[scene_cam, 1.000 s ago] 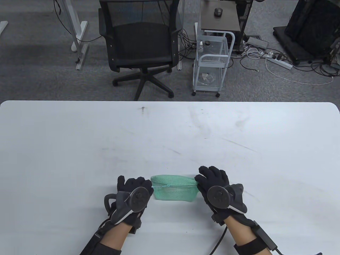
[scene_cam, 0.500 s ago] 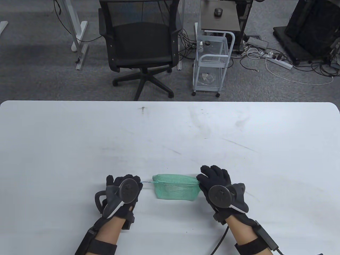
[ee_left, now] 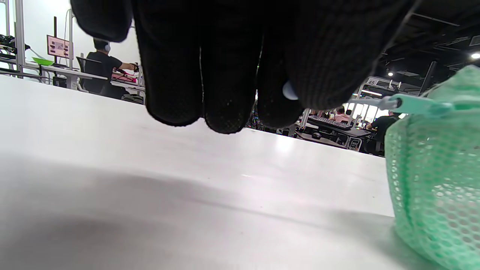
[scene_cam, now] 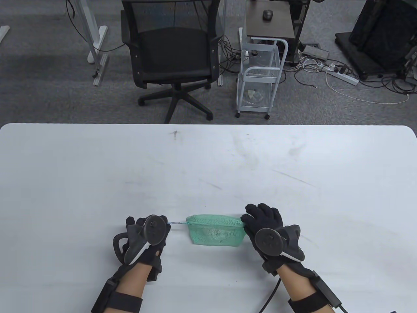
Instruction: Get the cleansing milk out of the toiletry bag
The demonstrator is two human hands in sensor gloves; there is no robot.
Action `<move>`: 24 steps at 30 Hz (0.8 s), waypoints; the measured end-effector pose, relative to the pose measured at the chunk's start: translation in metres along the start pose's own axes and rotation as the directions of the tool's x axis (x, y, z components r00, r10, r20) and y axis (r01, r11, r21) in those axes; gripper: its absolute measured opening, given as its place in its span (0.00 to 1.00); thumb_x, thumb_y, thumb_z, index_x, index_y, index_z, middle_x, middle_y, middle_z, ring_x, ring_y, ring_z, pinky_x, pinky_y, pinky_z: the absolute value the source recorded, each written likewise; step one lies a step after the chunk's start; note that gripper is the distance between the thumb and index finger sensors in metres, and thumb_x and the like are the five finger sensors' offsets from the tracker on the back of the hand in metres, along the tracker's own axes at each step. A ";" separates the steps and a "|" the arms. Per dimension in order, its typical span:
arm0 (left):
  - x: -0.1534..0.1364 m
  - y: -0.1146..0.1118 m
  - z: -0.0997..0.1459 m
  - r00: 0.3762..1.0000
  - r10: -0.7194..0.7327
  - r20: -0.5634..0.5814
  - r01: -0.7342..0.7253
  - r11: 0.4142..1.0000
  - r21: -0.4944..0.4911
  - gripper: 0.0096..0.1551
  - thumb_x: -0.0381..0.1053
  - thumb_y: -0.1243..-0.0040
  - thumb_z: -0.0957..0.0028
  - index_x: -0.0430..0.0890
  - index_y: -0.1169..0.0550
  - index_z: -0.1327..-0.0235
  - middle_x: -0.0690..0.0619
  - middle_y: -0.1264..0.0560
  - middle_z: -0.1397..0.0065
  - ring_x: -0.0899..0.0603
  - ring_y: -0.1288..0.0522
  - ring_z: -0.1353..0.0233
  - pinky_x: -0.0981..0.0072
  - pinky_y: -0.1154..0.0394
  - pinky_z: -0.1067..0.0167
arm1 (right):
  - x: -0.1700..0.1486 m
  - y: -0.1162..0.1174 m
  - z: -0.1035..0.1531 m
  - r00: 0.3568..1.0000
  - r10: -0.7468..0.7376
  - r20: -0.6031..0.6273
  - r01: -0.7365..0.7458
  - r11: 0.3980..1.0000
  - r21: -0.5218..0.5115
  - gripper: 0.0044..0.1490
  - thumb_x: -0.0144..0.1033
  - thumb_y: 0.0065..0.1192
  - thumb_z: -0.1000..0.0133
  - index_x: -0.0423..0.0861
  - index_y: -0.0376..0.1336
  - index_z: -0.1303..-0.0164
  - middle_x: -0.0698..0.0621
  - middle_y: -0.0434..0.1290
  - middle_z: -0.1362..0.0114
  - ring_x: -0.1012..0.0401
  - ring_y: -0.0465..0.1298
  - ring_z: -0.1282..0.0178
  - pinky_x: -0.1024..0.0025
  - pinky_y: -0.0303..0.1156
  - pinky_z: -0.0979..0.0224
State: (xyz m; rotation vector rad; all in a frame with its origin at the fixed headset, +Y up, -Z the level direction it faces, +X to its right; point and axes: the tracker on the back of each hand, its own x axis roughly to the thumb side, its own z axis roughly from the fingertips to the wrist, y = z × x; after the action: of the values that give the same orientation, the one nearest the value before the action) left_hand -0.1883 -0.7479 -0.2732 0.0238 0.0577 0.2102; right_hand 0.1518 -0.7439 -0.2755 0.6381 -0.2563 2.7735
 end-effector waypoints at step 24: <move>0.014 0.005 0.011 0.984 0.099 0.149 -0.099 0.995 -0.006 0.36 0.59 0.27 0.50 0.54 0.23 0.27 0.48 0.19 0.25 0.33 0.19 0.29 0.28 0.39 0.26 | 0.018 -0.001 0.006 0.994 -0.023 0.111 0.026 0.999 -0.025 0.23 0.30 0.70 0.41 0.40 0.74 0.37 0.34 0.71 0.20 0.26 0.67 0.25 0.25 0.58 0.28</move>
State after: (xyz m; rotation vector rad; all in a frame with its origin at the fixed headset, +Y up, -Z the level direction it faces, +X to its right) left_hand -0.1748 -0.7402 -0.2626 0.0437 -0.0922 0.3070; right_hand 0.1388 -0.7407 -0.2615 0.7837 -0.3061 2.7104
